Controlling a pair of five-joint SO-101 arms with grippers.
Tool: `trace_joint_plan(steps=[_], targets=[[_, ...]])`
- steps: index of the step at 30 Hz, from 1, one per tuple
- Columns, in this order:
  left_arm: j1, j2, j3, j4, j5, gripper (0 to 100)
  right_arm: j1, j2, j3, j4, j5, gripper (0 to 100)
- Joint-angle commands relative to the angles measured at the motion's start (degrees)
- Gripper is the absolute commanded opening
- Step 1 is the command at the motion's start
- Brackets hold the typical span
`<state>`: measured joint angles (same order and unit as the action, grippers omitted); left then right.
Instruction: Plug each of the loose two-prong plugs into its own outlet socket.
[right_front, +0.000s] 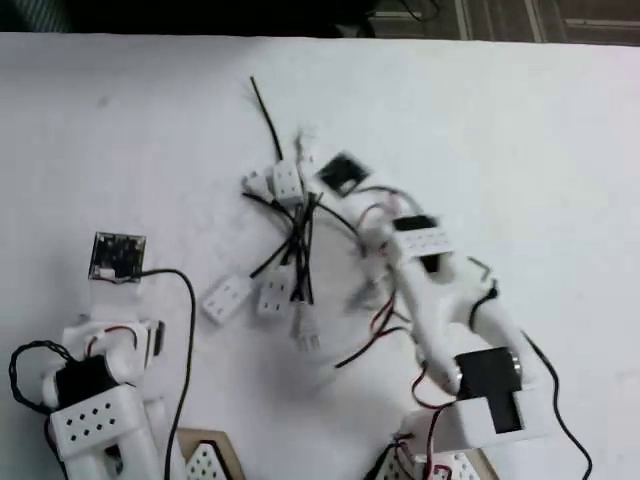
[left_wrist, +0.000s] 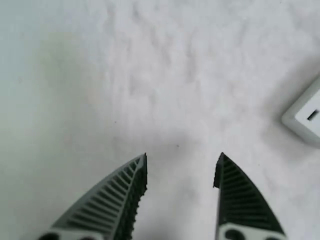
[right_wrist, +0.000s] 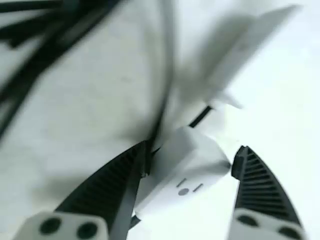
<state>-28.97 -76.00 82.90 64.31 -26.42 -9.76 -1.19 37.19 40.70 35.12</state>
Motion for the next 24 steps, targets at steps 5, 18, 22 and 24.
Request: trace_joint_plan(steps=[5, 18, 22, 24], targets=[[-0.3, -0.7, -0.1, -1.0, -0.4, 23, 3.9, -0.5, -11.3, 15.3, 0.5, 26.5], [-0.3, -0.7, 0.0, -1.0, -0.4, 23, -4.9, -9.9, -18.7, 45.1, 0.4, 26.5], [-0.3, -0.7, 0.1, -1.0, -0.4, 23, -6.0, -9.2, -13.4, 41.9, 0.4, 26.5], [-0.3, -0.7, 0.1, -1.0, -0.4, 23, -5.7, -7.4, -11.8, 40.0, 0.4, 26.5]])
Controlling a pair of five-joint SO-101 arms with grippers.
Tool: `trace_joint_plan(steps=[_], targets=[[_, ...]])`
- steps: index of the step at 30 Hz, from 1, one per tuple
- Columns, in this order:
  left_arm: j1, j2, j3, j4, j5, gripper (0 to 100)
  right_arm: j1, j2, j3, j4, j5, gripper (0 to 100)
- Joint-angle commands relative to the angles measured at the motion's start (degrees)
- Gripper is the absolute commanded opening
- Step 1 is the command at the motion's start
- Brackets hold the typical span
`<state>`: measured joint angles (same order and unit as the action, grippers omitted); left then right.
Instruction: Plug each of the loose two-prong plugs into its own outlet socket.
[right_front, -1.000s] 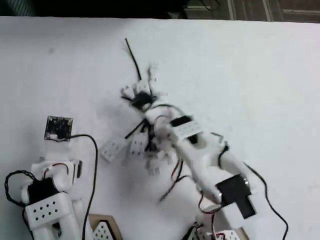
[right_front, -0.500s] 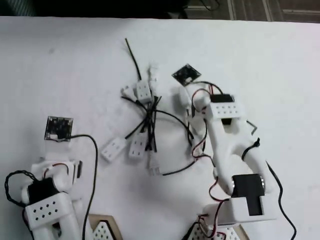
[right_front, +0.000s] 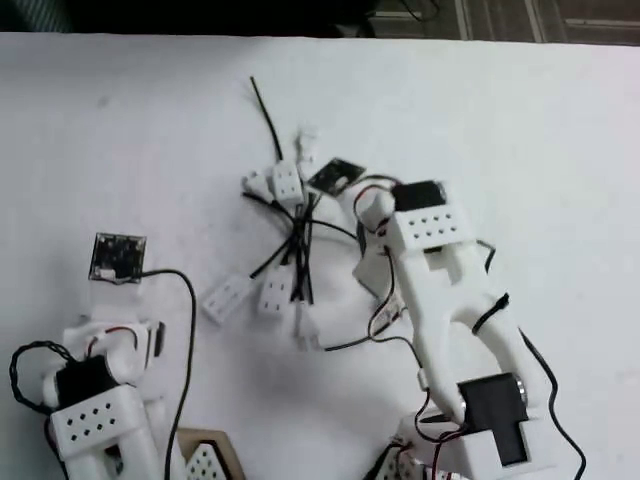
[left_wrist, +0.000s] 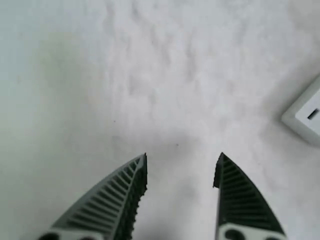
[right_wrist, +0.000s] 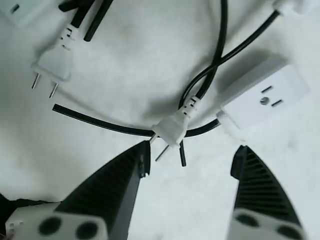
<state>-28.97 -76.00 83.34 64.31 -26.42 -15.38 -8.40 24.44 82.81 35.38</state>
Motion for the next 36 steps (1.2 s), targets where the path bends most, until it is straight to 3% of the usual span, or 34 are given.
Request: trace_joint_plan(steps=[1, 19, 29, 36], targets=[[-0.3, -0.7, -0.4, -1.0, -0.4, 23, 0.0, 1.1, 1.1, -2.6, 0.2, 26.5], [-0.3, -0.7, -0.3, -1.0, -0.4, 23, -0.3, 16.7, -1.8, -2.9, -6.2, 25.9], [-0.3, -0.7, -0.2, -1.0, -0.4, 23, -0.5, 18.4, -8.3, -0.5, -6.2, 4.2], [-0.3, -0.7, -0.2, -1.0, -0.4, 23, -0.5, 19.0, -15.6, 11.0, -6.2, 17.6]])
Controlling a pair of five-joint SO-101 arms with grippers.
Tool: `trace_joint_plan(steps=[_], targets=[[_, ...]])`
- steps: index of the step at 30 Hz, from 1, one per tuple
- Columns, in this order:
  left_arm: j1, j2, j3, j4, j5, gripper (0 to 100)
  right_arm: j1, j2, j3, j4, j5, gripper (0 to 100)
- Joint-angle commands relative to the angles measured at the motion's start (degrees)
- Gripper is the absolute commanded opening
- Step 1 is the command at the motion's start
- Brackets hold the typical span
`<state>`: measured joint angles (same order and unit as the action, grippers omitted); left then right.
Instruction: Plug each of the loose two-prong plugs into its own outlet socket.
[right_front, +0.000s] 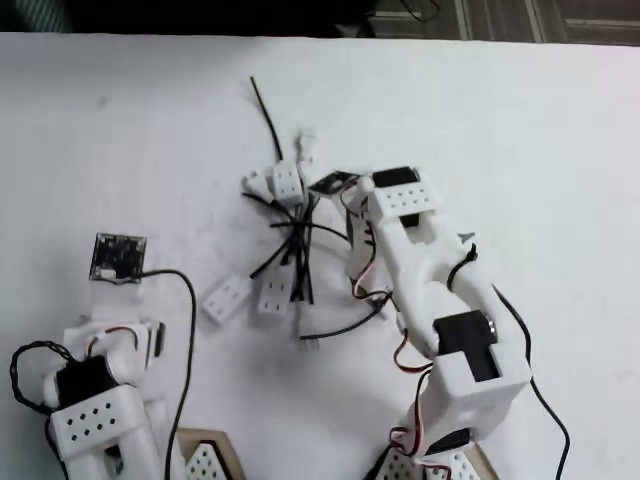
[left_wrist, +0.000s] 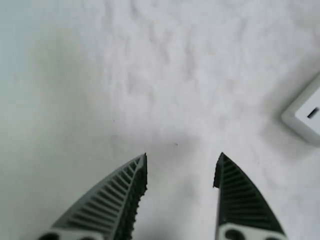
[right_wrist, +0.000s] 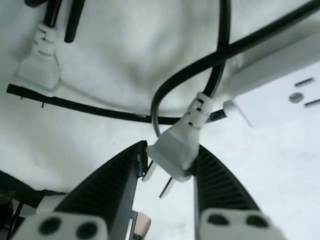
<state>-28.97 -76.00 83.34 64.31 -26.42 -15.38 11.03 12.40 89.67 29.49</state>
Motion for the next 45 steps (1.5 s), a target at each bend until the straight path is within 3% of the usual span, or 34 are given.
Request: trace_joint_plan(steps=[1, 11, 25, 33, 39, 45], targets=[[-0.3, -0.7, -0.2, -1.0, -0.5, 23, -0.5, -0.4, -4.0, 5.0, -0.4, 18.6], [-0.3, -0.7, -0.2, -1.0, -0.5, 23, -2.5, -0.3, -4.3, 4.4, -0.4, 18.1], [-0.3, -0.7, -0.2, -1.0, -0.5, 23, 3.8, 11.3, -6.9, -0.8, -0.2, 17.9], [-0.3, -0.7, -0.2, -1.0, -0.5, 23, 3.5, 14.2, -12.7, -0.8, -0.4, 4.5], [-0.3, -0.7, -0.2, -1.0, -0.5, 23, 4.1, 9.7, -13.5, 3.6, 0.2, 1.8], [-0.3, -0.7, -0.2, -1.0, -0.5, 23, 5.8, -1.0, -12.8, 8.5, 5.5, 1.8]])
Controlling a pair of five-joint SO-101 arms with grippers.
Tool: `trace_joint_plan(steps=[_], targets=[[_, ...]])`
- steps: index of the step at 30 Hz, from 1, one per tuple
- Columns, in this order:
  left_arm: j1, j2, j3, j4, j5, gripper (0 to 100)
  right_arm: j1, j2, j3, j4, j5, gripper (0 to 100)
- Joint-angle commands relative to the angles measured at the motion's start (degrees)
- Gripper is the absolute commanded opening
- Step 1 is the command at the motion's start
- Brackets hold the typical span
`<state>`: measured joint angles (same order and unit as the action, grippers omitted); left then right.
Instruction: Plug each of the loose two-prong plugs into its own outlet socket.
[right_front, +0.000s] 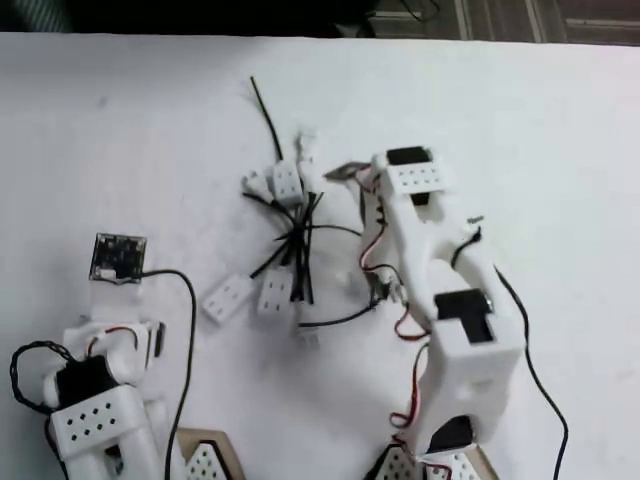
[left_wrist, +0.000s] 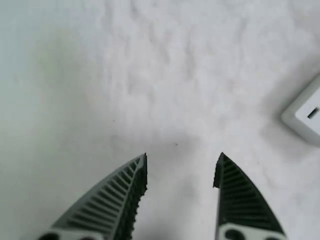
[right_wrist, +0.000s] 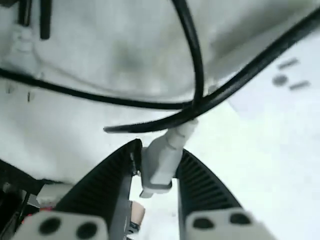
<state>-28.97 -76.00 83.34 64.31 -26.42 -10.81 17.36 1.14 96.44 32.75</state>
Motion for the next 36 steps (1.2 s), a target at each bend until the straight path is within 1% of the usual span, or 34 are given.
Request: trace_joint_plan(steps=[1, 6, 14, 18, 24, 27, 29, 33, 36], targets=[[-0.3, -0.7, -0.2, -1.0, -0.5, 23, 1.7, -9.3, -1.2, 1.7, 3.1, 1.8], [-0.3, -0.7, -0.2, -1.0, -0.5, 23, 4.1, -17.9, 0.3, 1.7, 8.2, 1.8], [-0.3, -0.7, -0.1, -1.0, -0.5, 23, 9.5, -27.0, 0.6, 1.9, 17.7, 1.8], [-0.3, -0.7, -0.1, -1.0, -0.5, 23, 10.3, -31.9, 5.5, 1.9, 20.7, 1.8], [-0.3, -0.7, -0.1, -1.0, -0.5, 23, 7.6, -37.2, 18.2, 1.8, 25.5, 1.8], [-0.3, -0.7, -0.1, -1.0, -0.5, 23, 3.8, -37.0, 25.3, 1.5, 30.4, 1.8], [-0.3, -0.7, -0.1, -1.0, -0.5, 23, 1.4, -35.8, 29.0, -0.7, 32.5, 1.8], [-0.3, -0.7, -0.1, -1.0, -0.5, 23, -0.7, -32.2, 33.4, -9.2, 32.4, 1.8], [-0.3, -0.7, -0.1, -1.0, -0.5, 23, -2.2, -27.9, 34.8, -11.4, 32.4, 1.8]])
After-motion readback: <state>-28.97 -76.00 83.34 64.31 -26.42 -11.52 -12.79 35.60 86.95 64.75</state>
